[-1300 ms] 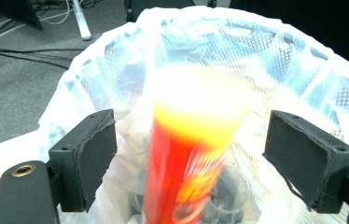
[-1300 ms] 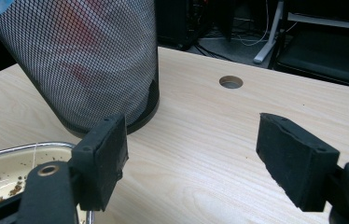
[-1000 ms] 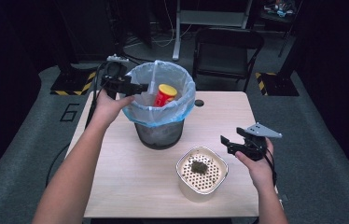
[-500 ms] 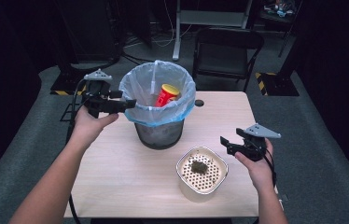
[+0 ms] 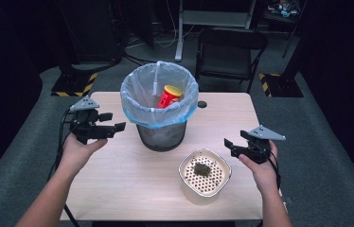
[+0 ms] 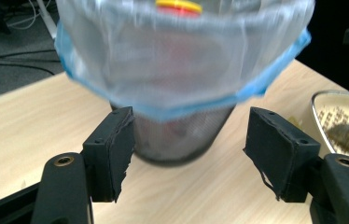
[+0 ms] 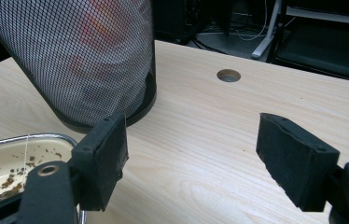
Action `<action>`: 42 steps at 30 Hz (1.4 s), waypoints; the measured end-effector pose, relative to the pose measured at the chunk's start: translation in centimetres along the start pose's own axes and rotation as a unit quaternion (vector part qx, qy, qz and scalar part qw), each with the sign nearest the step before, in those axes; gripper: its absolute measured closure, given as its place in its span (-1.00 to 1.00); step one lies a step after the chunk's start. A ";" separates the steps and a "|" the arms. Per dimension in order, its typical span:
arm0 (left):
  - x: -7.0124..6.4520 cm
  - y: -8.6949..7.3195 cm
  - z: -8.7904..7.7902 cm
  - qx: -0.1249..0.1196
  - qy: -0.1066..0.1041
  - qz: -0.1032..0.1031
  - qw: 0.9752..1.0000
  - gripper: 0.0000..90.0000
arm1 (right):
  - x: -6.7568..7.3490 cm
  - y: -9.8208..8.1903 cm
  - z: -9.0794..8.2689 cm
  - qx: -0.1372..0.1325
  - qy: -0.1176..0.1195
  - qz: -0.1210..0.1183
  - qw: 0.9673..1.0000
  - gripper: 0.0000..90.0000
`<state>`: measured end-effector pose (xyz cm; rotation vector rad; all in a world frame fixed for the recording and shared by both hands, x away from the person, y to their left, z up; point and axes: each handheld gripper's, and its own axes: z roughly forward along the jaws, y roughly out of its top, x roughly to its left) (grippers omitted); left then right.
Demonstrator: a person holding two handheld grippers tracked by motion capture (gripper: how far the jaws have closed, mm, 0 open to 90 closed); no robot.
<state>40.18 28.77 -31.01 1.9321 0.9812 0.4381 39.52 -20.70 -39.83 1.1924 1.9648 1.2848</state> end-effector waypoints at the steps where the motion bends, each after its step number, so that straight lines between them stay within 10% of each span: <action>1: 0.1 -0.6 0.0 0.000 0.002 -0.002 1.000 -0.27 | 0.0 0.0 0.0 0.000 0.000 0.000 1.000 -0.46; 24: 2.7 -13.9 2.5 -0.007 0.036 -0.035 0.999 -0.30 | -0.2 -0.4 0.2 0.002 -0.003 0.001 1.000 -0.46; 34: 3.5 -17.7 4.7 0.022 0.045 -0.012 0.999 -0.34 | -0.6 -0.9 0.5 0.008 -0.009 -0.002 1.000 -0.46; 42: 4.7 -19.8 5.2 0.019 0.053 -0.056 0.997 -0.45 | -1.0 -1.5 0.9 0.013 -0.022 -0.001 1.000 -0.46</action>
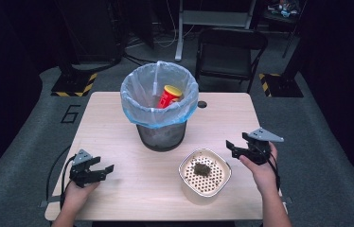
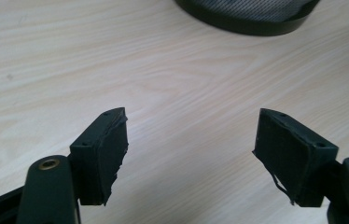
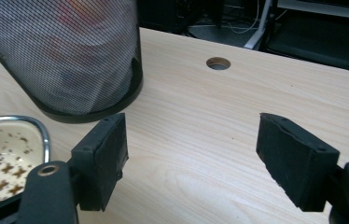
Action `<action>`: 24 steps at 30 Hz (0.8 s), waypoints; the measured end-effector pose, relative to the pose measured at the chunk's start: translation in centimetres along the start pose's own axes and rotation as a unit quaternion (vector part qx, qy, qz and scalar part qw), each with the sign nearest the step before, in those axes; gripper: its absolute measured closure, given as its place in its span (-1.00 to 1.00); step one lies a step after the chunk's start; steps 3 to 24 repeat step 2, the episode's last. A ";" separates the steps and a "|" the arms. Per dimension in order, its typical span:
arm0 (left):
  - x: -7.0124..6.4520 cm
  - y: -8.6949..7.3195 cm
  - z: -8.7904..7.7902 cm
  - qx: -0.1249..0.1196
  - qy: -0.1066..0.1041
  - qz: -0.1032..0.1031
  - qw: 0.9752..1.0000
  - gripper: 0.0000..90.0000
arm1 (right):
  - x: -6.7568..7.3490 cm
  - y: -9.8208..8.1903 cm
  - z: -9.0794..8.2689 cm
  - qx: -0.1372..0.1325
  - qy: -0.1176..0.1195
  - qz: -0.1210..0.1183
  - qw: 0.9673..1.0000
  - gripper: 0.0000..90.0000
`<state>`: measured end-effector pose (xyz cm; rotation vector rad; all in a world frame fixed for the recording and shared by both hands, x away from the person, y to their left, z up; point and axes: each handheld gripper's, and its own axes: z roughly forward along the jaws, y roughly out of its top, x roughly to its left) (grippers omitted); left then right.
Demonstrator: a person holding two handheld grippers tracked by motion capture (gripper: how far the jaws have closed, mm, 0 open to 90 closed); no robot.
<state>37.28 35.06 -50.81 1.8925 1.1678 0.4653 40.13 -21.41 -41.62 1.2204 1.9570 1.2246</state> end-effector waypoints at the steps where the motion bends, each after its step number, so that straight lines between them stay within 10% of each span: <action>1: 0.5 -0.3 0.1 0.002 0.008 -0.008 1.000 -0.47 | -0.1 -0.1 0.1 0.000 -0.004 -0.001 1.000 -0.46; 24: 0.5 -0.3 0.1 0.002 0.008 -0.008 1.000 -0.48 | -0.1 -0.1 0.1 0.000 -0.004 -0.001 1.000 -0.46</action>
